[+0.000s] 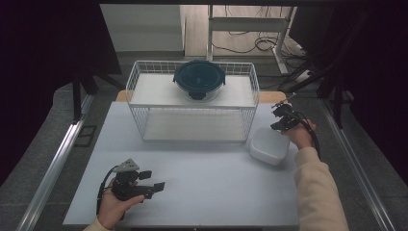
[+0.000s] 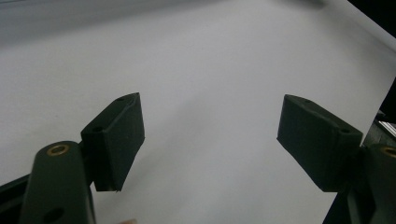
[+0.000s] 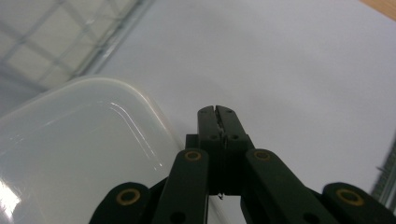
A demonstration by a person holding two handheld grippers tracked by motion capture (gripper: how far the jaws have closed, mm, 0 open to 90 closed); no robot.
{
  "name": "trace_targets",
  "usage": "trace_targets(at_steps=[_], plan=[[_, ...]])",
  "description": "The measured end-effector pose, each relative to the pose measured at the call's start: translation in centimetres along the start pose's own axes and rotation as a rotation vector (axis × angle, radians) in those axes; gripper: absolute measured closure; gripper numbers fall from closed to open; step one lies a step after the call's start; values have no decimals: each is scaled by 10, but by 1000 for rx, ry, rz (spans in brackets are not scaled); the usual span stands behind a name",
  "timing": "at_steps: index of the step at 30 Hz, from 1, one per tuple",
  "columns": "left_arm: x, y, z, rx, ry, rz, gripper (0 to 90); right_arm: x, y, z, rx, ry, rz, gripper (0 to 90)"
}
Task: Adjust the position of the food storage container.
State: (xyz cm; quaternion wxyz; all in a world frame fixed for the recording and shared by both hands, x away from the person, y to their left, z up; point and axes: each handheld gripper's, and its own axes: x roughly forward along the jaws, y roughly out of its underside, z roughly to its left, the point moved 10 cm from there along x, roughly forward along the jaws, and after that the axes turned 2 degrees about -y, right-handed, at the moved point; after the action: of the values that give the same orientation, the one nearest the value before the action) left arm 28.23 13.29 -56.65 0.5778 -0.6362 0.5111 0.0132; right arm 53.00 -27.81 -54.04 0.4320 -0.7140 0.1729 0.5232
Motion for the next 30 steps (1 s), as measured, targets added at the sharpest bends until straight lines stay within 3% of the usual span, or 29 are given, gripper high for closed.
trace_targets(at_steps=[10, 15, 23, 30], plan=[[-2, 0, -2, 3, 12, -5, 226, -10, 16, 44, -50, -66, 1, 895], [-1, 1, -3, 8, 9, -1, 226, -13, 21, 64, -100, -67, 0, 895], [0, 2, -4, 3, 13, 5, 227, -16, 31, 97, -156, -132, 2, 896], [1, 2, -4, -4, 13, 4, 227, -16, 41, 126, -235, -179, 18, 895]])
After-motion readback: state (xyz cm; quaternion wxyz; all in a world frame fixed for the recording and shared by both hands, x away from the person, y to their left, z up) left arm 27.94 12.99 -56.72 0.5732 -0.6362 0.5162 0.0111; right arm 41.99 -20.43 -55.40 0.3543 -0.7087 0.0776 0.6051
